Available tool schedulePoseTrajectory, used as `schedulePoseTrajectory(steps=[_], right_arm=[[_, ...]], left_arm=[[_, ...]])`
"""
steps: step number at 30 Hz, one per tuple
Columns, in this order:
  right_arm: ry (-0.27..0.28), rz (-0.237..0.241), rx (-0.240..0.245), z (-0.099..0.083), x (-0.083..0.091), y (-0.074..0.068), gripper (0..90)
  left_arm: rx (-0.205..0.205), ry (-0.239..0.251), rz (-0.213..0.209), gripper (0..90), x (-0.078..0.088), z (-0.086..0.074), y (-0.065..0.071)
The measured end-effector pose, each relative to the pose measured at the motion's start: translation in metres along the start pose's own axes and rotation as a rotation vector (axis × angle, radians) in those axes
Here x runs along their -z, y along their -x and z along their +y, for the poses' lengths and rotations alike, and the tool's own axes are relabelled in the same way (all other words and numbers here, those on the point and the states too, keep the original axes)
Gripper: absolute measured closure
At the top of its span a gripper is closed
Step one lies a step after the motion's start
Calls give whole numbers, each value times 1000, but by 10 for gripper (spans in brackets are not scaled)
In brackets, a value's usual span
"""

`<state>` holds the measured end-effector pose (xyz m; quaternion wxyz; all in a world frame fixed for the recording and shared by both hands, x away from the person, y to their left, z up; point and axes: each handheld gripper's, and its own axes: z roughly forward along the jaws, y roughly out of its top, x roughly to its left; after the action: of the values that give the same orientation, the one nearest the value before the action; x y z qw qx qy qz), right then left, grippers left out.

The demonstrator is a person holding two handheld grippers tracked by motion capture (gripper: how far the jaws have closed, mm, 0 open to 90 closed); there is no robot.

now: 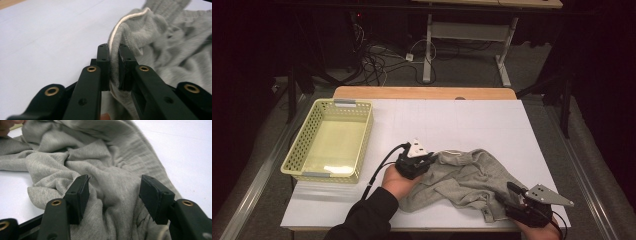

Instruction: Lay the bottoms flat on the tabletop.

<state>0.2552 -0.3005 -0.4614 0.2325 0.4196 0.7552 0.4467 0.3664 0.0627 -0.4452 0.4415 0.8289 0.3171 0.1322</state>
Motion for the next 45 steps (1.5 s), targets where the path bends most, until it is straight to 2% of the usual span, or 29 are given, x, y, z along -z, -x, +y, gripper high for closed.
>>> schedulePoseTrajectory(steps=[3,10,12,14,17,19,23,27,29,31,33,36,38,42,43,45], right_arm=[[-3,-3,-1,0,0,0,420],[6,-8,5,0,0,-1,420],[10,-9,8,1,2,0,421],[14,-19,24,4,5,2,430],[32,-51,49,10,13,7,476],[43,-69,41,12,16,13,524],[26,-89,6,11,14,26,602],[-7,-112,-30,8,7,35,601],[-32,-117,-52,6,3,37,553],[-70,-116,-71,3,-2,39,501],[-110,-121,-69,-1,-7,38,465],[-160,-108,-72,-4,-13,37,452],[-185,-104,-73,-7,-16,37,462],[-192,-87,-56,-8,-18,35,580],[-190,-78,-49,-8,-18,35,621],[-189,-64,-42,-9,-18,34,674]], left_arm=[[30,-12,13,799,9,-13,-11],[46,-12,53,799,30,-45,-22],[62,-21,43,799,32,-55,-25],[55,-44,34,797,31,-63,-25],[31,-37,38,794,31,-64,-22],[10,-41,38,790,29,-65,-20],[25,-47,28,770,29,-65,-22],[37,-48,20,726,29,-65,-23],[39,-49,23,709,29,-65,-23],[50,-52,39,634,28,-65,-24],[80,-53,54,521,28,-64,-25],[126,-65,68,369,28,-64,-29],[140,-68,64,311,27,-64,-31],[163,-80,44,299,26,-63,-34],[169,-87,27,303,26,-63,-35],[176,-112,-14,375,24,-63,-37]])
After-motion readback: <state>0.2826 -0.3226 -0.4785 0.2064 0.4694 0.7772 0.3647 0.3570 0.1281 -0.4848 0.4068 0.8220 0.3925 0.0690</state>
